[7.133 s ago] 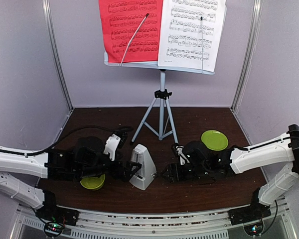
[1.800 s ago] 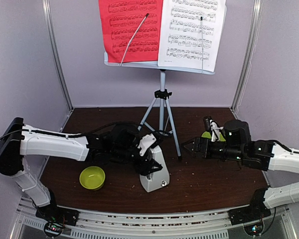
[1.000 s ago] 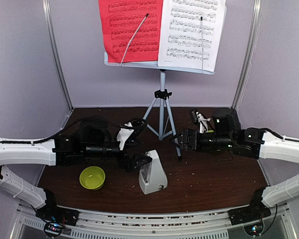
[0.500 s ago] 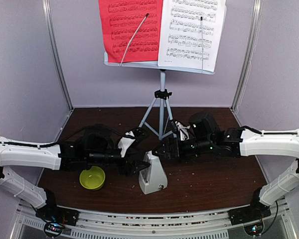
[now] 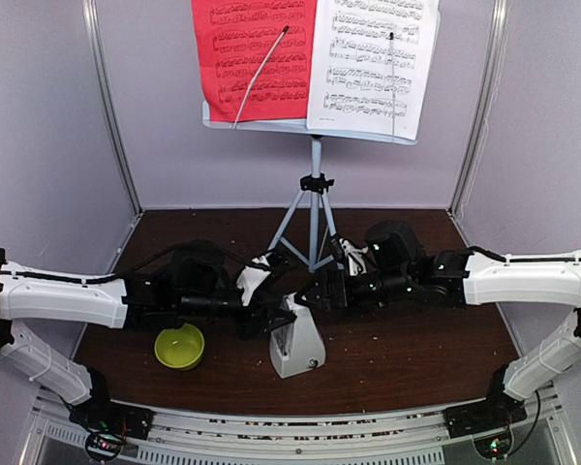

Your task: Set up the instrument practice props

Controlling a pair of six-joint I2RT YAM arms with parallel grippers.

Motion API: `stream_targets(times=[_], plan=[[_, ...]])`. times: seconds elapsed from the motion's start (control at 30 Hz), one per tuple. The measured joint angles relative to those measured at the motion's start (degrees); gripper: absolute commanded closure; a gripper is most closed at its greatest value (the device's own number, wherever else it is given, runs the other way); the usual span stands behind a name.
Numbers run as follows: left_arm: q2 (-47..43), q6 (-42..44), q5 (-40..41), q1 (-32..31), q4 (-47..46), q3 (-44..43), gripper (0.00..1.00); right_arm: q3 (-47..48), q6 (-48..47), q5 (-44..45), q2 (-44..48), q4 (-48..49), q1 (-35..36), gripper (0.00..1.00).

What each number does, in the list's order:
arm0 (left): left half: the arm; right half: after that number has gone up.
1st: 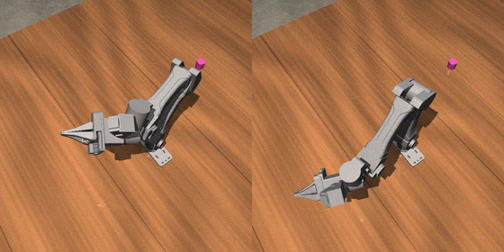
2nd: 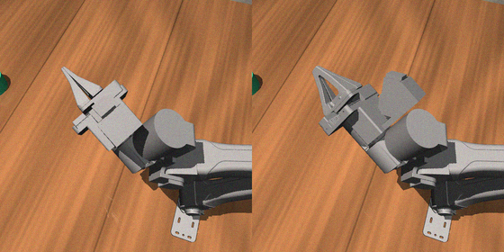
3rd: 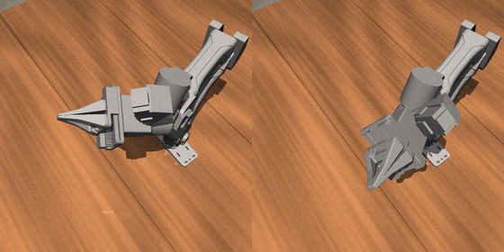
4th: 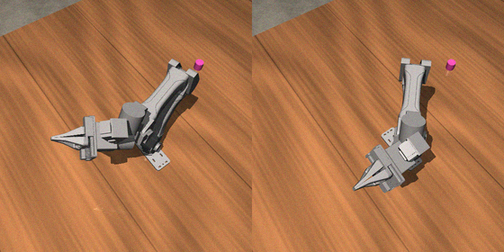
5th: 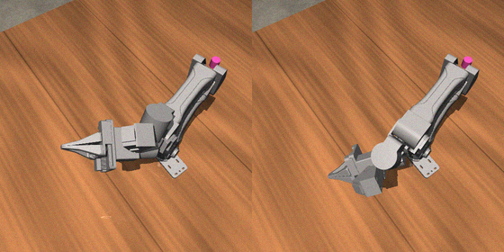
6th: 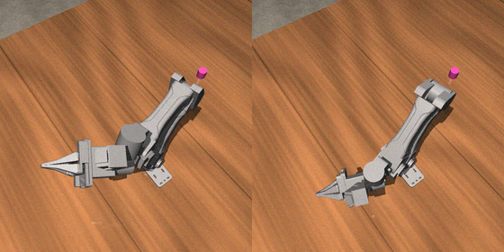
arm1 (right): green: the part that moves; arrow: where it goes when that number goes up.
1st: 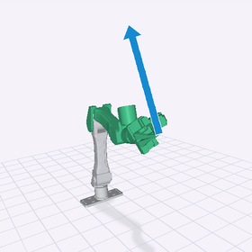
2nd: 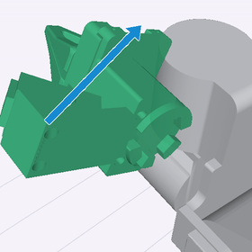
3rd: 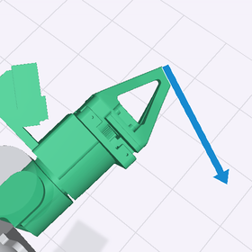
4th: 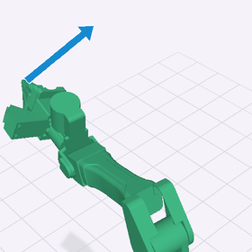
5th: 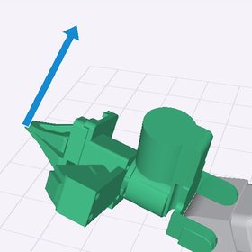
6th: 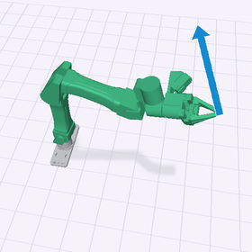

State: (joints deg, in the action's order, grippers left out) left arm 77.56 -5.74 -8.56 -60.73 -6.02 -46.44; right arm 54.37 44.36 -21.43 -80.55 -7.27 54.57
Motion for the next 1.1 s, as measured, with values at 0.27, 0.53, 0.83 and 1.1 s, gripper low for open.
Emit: stream_targets(times=[0.27, 0.53, 0.83, 1.1], plan=[[-0.9, 0.7, -0.3, 0.0, -0.2, 0.7, 0.68, -0.7, -0.5, 0.1, -0.1, 1.0, 0.0, 0.01], [-3.5, 1.0, -0.2, 0.0, -1.5, 3.5, 0.71, -3.0, -0.6, 0.0, -0.7, 6.1, 0.2, 0.01], [-5.5, 1.7, 0.0, 0.0, -0.4, 4.1, 0.74, -4.2, -0.5, -0.2, -0.2, 6.8, -0.4, 0.02], [-9.7, 1.6, 1.4, 0.0, 0.5, 6.2, 0.75, -4.6, -0.5, -0.2, 0.2, 7.1, -0.7, 0.01]])
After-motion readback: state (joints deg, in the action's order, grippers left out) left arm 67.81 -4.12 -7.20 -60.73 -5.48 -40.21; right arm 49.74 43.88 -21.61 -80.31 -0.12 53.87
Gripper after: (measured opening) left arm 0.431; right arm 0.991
